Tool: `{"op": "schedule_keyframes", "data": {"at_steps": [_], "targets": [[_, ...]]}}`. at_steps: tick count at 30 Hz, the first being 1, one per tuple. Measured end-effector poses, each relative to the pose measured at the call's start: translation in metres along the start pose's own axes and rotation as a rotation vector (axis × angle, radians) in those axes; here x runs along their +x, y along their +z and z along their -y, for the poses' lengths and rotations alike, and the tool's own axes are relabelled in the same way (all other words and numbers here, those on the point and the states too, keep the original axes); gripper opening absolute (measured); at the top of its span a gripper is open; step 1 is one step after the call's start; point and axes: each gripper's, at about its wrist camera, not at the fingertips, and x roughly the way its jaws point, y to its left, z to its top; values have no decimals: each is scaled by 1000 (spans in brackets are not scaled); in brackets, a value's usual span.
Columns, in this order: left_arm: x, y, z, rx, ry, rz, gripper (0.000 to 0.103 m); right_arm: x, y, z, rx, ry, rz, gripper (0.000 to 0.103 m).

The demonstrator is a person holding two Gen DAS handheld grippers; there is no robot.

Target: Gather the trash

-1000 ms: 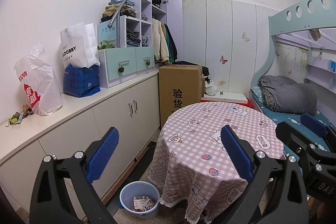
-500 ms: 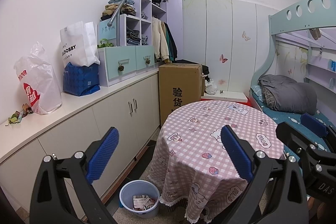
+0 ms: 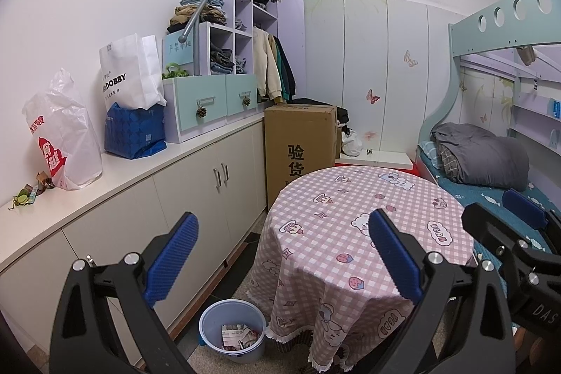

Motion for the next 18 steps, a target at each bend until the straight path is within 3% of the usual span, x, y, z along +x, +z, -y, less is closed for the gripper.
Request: {"op": "schedule_keyframes", "data": {"at_steps": [18], "targets": [[2, -3, 1, 1, -4, -3, 96, 1, -5, 1, 7, -2, -4, 90]]}}
